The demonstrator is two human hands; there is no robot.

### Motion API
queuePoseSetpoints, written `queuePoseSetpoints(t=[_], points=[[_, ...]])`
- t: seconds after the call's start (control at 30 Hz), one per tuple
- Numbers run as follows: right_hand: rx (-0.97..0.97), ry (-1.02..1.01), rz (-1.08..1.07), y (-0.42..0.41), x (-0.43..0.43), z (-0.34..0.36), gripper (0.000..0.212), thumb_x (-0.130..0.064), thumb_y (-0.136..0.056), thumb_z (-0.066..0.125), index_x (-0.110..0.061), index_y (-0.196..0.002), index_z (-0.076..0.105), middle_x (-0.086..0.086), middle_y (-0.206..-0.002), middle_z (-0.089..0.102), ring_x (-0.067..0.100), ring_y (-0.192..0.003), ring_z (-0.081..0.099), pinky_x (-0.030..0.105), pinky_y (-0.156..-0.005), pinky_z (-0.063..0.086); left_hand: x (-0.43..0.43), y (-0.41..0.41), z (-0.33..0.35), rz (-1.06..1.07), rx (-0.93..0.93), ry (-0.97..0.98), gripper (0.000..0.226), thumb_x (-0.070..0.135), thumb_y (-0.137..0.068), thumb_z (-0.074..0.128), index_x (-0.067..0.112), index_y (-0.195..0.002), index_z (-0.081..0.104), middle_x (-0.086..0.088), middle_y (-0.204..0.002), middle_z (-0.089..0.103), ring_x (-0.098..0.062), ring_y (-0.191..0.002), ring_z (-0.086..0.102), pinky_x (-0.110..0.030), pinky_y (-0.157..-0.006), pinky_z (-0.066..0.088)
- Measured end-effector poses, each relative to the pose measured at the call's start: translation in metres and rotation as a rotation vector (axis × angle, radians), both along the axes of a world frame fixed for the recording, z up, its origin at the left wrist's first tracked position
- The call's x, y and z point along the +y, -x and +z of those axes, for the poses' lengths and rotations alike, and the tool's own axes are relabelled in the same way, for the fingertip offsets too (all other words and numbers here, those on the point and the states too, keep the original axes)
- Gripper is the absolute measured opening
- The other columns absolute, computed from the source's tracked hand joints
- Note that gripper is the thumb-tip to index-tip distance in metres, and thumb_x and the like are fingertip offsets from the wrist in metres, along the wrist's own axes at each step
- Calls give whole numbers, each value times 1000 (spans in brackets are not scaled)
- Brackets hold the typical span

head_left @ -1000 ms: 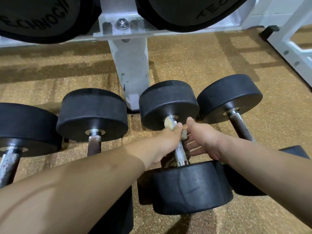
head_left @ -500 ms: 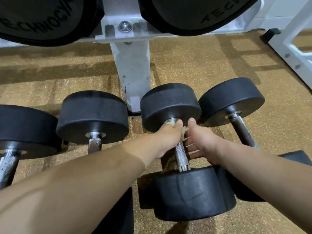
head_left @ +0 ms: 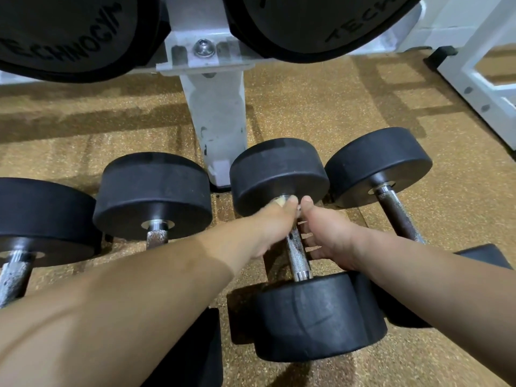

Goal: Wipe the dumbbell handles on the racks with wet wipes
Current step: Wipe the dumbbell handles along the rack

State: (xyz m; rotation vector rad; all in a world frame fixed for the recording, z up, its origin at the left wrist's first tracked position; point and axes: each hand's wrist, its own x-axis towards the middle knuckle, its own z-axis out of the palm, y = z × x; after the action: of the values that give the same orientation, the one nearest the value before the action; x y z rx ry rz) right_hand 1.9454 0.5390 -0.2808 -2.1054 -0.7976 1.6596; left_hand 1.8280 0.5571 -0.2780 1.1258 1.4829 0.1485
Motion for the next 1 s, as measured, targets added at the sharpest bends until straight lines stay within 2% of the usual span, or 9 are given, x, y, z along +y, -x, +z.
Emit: queuePoseSetpoints(t=[0.3,0.37,0.43,0.47,0.5,0.6,0.7,0.87,1.0], points=[[-18,64,42,-7,-2,9,62,-59,-107,24,-10,-116,60,13,-113,64,32,-99,63,45,-82,54,-49,18,-10,-436,71,177,73,58,-106,28,16,-164,12,-5,-172,6,-26,-158,5,-43,-129,6],[-7,64,87,-3,-1,13,56,-57,-108,25,-12,-119,56,10,-102,63,30,-89,64,42,-74,54,-41,26,5,-517,95,241,70,54,-103,43,9,-157,34,-7,-163,35,-26,-146,37,-38,-120,30],[30,90,111,0,-1,16,56,-57,-108,26,-12,-121,56,10,-103,64,28,-87,64,39,-68,52,-34,34,17,-543,111,194,35,39,-102,52,12,-117,69,-6,-119,64,-20,-100,58,-29,-87,45],[61,101,116,0,-2,18,56,-57,-108,26,-12,-120,56,9,-105,64,27,-84,63,38,-66,51,-31,39,25,-503,77,154,22,31,-99,55,19,-81,53,-5,-108,64,-18,-90,55,-30,-80,40],[81,104,112,-1,-2,18,56,-58,-108,26,-12,-118,57,9,-105,65,25,-81,62,38,-66,51,-25,44,29,-422,38,126,32,27,-93,60,20,-125,57,-4,-107,66,-17,-88,54,-33,-81,39],[-20,1,80,-14,-3,17,50,-52,-107,37,-9,-111,62,11,-97,68,25,-76,63,36,-66,54,-13,57,36,-66,-93,109,46,32,-64,73,14,-106,77,-5,-113,71,-21,-85,59,-39,-81,52],[49,-220,-4,-29,-6,24,24,-28,-101,57,-8,-110,66,14,-96,66,25,-76,65,36,-65,53,-9,54,37,143,-424,153,31,10,-80,55,5,-101,78,-4,-101,69,-23,-83,57,-41,-77,61],[642,-100,123,-36,-18,48,46,-42,-97,60,-5,-122,70,17,-116,69,34,-107,67,50,-100,51,-19,39,41,86,-693,307,26,6,-74,44,8,-95,59,-7,-75,59,-18,-59,58,-39,-70,51],[713,-13,188,-42,-19,47,59,-41,-96,64,2,-137,60,24,-127,62,35,-107,67,46,-104,53,-20,36,38,-52,-810,409,21,11,-75,44,5,-87,60,-10,-81,53,-21,-66,53,-39,-71,47]])
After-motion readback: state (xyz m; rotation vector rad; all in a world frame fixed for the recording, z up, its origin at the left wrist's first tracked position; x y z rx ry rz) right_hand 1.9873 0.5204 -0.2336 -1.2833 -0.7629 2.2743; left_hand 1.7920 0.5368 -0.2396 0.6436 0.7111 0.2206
